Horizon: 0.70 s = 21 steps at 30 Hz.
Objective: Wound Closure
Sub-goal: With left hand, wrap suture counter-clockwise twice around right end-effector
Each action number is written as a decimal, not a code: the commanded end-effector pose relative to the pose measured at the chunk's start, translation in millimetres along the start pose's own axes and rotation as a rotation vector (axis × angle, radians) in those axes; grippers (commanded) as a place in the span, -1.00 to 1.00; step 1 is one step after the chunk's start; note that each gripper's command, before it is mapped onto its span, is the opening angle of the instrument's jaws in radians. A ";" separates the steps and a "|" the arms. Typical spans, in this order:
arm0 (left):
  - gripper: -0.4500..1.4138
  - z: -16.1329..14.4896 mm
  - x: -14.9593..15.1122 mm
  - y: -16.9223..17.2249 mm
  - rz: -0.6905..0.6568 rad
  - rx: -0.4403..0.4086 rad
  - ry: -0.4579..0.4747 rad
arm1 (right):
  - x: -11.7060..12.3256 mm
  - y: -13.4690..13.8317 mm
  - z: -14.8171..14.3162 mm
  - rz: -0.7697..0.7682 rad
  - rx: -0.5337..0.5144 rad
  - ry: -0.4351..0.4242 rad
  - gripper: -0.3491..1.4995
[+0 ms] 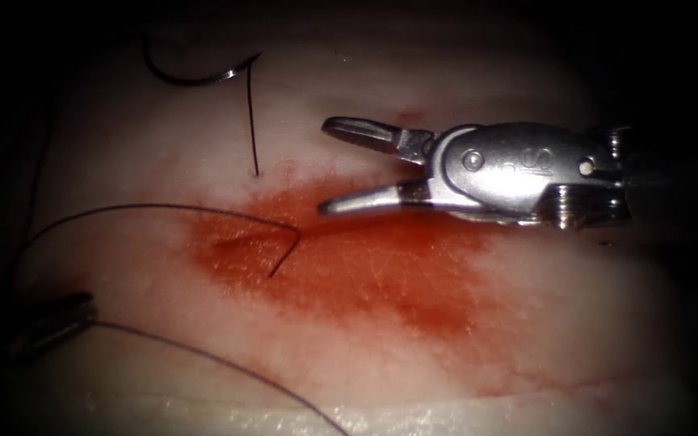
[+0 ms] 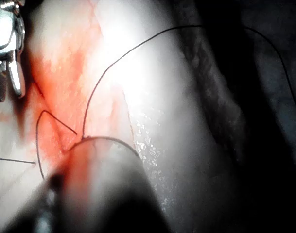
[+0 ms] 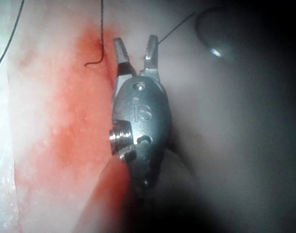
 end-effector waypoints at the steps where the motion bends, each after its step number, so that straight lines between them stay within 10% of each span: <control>1: -1.00 0.8 0.1 0.4 -0.002 -0.001 0.003 | -0.5 0.1 1.5 -0.005 0.011 -0.001 -1.00; 21: -1.00 5.1 -1.9 -2.4 -0.101 -0.144 0.292 | -6.4 -3.2 11.4 0.063 0.154 0.142 -1.00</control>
